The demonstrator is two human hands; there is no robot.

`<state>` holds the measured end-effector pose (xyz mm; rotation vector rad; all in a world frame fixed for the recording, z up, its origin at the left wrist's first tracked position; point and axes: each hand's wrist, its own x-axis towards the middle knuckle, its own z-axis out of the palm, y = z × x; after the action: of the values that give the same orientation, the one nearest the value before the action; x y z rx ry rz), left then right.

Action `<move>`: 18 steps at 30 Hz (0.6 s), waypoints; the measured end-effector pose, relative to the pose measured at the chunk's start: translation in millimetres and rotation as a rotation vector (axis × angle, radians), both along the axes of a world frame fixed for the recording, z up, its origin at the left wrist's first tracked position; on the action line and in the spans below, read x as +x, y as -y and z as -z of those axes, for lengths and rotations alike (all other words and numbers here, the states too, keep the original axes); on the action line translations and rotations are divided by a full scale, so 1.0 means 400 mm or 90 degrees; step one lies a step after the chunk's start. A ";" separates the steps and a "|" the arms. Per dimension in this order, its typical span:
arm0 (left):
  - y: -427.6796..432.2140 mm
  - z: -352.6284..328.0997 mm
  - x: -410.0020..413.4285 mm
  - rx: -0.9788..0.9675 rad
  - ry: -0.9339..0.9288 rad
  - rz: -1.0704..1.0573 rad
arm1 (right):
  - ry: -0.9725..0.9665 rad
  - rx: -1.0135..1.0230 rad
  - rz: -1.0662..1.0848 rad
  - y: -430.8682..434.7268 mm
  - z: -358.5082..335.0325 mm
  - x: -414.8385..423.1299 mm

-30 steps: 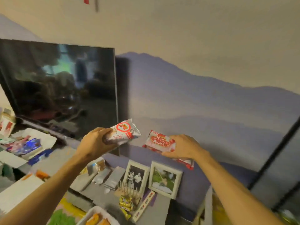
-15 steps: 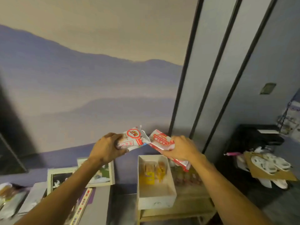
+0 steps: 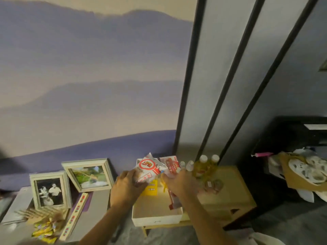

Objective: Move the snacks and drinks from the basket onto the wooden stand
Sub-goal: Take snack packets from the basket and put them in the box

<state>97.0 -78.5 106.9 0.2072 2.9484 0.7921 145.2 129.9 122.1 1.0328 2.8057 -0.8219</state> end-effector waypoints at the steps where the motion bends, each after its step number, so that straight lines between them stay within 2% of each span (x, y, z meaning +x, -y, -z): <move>1: -0.011 0.056 -0.004 0.017 0.013 -0.020 | 0.000 -0.002 0.013 0.008 0.036 -0.005; 7: -0.116 0.221 0.008 0.033 0.055 -0.110 | -0.026 -0.070 0.062 0.044 0.261 -0.027; 11: -0.145 0.288 0.016 0.000 0.045 -0.136 | 0.003 0.000 0.056 0.050 0.348 -0.023; 14: -0.172 0.303 0.007 -0.024 0.060 -0.152 | 0.019 -0.010 0.059 0.024 0.482 -0.039; 18: -0.164 0.307 0.009 -0.033 0.080 -0.120 | 0.010 -0.028 0.026 0.016 0.455 -0.028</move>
<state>100.6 -12.8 -16.0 -0.1218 2.8945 0.7178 133.8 123.4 -60.0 1.0882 2.7487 -0.8714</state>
